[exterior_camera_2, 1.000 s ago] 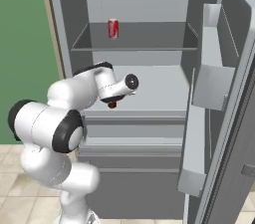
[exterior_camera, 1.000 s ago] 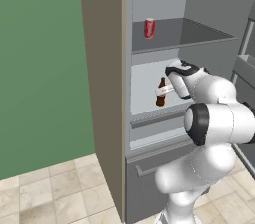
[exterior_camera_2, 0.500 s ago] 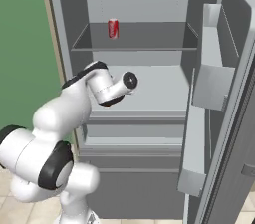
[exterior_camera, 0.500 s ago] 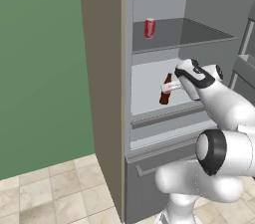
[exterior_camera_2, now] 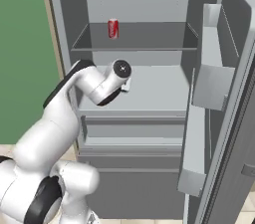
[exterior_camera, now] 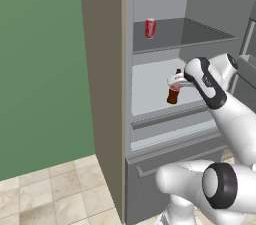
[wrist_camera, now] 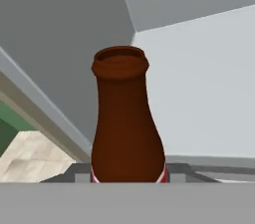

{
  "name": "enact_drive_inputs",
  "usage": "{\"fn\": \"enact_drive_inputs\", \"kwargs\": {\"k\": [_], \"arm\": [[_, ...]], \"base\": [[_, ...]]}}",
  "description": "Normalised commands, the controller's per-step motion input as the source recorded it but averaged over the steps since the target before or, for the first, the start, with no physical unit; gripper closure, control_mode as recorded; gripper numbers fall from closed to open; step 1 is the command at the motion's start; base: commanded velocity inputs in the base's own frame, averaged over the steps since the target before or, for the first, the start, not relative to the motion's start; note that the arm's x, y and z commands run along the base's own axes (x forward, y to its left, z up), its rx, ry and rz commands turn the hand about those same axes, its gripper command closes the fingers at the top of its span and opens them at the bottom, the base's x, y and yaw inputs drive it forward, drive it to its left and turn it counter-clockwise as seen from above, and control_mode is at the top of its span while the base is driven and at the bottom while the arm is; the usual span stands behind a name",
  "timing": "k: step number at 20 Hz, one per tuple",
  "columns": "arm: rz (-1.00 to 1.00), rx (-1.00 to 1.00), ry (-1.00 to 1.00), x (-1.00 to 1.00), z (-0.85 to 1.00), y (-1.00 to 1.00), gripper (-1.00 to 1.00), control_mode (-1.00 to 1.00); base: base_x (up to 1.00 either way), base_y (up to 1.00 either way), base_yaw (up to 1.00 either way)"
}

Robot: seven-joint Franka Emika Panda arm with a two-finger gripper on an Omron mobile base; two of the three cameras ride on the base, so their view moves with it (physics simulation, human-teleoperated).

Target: Open the fridge, grab two sodas, and place both sodas inside the bowl with ice on the dining counter.

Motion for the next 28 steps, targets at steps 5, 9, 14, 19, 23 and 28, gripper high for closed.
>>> {"fn": "enact_drive_inputs", "kwargs": {"k": [5,9,14,19,23,28], "arm": [[-0.12,0.03,0.15,-0.61,0.43,-0.08,1.0,-1.0],[-0.12,0.0,0.12,-0.58,0.09,-0.01,1.0,-1.0],[-0.06,-0.02,0.1,-0.56,-0.21,0.12,1.0,-1.0],[0.01,-0.04,0.17,-0.5,-0.45,0.27,1.0,-1.0],[0.03,0.0,0.08,-0.54,-0.44,0.34,1.0,-1.0],[0.0,0.0,0.01,-0.12,-0.08,0.07,1.0,1.0]], "base": [[0.0,0.0,0.0],[0.0,0.0,0.0],[0.0,0.0,0.0],[0.0,0.0,0.0],[0.0,0.0,0.0],[-0.41,0.41,0.0]]}}
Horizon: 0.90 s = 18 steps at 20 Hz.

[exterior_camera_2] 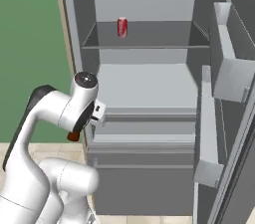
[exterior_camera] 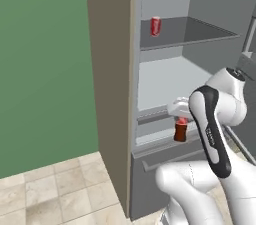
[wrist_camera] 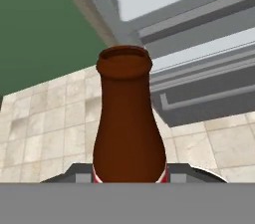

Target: Open the fridge, grab two sodas, and place both sodas inside the bowl with ice on the dining counter.

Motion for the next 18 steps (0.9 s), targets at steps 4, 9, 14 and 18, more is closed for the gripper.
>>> {"fn": "enact_drive_inputs", "kwargs": {"k": [4,9,14,18], "arm": [[0.0,0.0,0.0,0.0,0.0,0.0,1.0,1.0],[0.0,0.0,0.0,0.0,0.0,0.0,1.0,1.0],[0.0,0.0,0.0,0.0,0.0,0.0,1.0,1.0],[0.0,0.0,0.0,0.0,0.0,0.0,1.0,1.0]], "base": [[-0.49,0.57,-0.12],[-0.49,0.69,-0.25],[-0.62,0.63,-0.42],[-0.65,0.51,-0.47]]}}
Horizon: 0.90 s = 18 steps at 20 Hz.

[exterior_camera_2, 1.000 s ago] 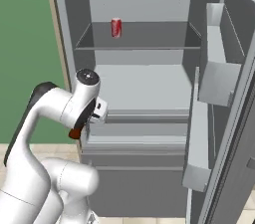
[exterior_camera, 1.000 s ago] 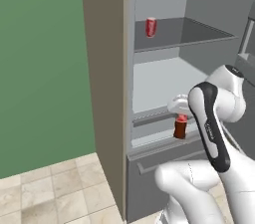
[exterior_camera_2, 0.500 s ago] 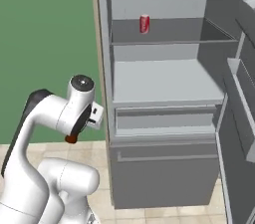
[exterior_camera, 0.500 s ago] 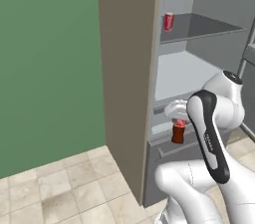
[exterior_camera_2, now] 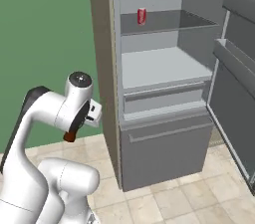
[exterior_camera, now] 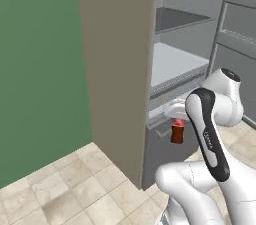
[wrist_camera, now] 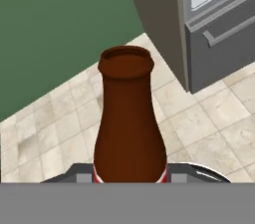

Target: Open the fridge, grab two sodas, and place both sodas inside the bowl with ice on the dining counter.

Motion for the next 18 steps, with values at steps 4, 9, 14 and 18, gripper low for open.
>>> {"fn": "enact_drive_inputs", "kwargs": {"k": [4,9,14,18], "arm": [[0.0,0.0,0.0,0.0,0.0,0.0,1.0,1.0],[0.0,0.0,0.0,0.0,0.0,0.0,1.0,1.0],[0.0,0.0,0.0,0.0,0.0,0.0,1.0,1.0],[0.0,0.0,0.0,0.0,0.0,0.0,1.0,1.0]], "base": [[-0.69,0.38,-0.52],[-0.73,0.32,-0.53],[-0.78,0.22,-0.54],[-0.78,0.01,-0.5]]}}
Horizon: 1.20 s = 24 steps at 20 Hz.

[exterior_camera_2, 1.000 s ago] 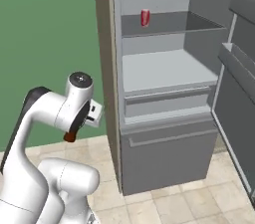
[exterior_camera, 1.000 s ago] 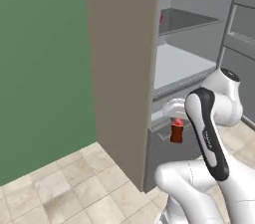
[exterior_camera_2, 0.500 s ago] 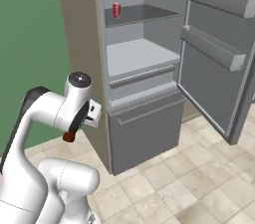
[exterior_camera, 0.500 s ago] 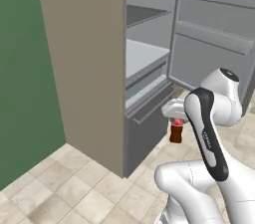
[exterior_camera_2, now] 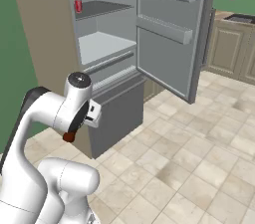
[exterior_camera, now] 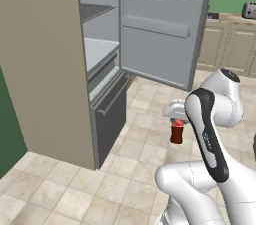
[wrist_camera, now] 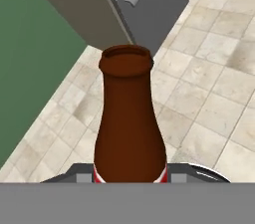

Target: Open the fridge, grab two sodas, and place both sodas inside the bowl with ice on the dining counter.

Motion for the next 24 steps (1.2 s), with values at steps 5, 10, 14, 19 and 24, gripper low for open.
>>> {"fn": "enact_drive_inputs", "kwargs": {"k": [5,10,14,19,24], "arm": [[0.0,0.0,0.0,0.0,0.0,0.0,1.0,1.0],[0.0,0.0,0.0,0.0,0.0,0.0,1.0,1.0],[0.0,0.0,0.0,0.0,0.0,0.0,1.0,1.0],[0.0,0.0,0.0,0.0,0.0,0.0,1.0,1.0],[0.0,0.0,0.0,0.0,0.0,0.0,1.0,1.0]], "base": [[-0.62,-0.12,-0.43],[-0.4,-0.39,-0.34],[-0.18,-0.59,-0.23],[-0.45,-0.73,-0.21],[-0.52,-0.82,-0.21]]}}
